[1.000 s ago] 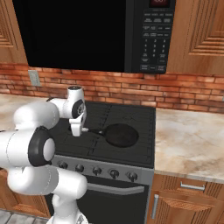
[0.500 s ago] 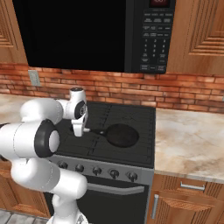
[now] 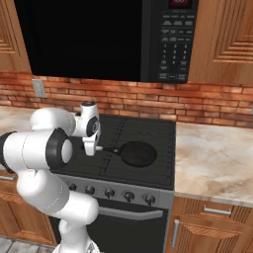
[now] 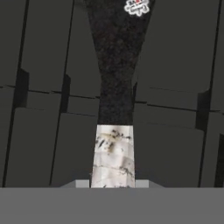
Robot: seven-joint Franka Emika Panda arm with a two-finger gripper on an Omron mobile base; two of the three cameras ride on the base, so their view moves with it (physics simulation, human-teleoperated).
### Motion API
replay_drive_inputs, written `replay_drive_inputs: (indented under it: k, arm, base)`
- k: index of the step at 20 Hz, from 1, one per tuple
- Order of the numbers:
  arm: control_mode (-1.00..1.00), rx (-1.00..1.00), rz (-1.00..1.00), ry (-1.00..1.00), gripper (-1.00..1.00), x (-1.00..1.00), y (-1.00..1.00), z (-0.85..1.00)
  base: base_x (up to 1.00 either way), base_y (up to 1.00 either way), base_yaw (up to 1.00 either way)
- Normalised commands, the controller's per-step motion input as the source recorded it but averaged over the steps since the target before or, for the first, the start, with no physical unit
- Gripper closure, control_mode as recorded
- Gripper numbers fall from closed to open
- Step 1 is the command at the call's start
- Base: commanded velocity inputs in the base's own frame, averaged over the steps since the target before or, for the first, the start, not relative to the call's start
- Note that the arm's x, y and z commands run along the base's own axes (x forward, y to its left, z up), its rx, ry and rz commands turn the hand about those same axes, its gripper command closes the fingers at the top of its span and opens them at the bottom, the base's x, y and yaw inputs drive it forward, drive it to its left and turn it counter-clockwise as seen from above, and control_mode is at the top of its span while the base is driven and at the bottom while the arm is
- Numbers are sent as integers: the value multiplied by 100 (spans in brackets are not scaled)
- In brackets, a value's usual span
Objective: Place the pan on the front right burner on the stove. Then place the tomato and the onion in the pan and turn on the front right burner.
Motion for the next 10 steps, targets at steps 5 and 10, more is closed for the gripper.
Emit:
replay_drive_inputs:
  k: [5, 10]
  arm:
    - [-100, 0, 0, 0, 100, 15, 0, -16]
    - [-100, 0, 0, 0, 100, 11, 0, -14]
  base:
    - [0, 0, 0]
    - [0, 0, 0]
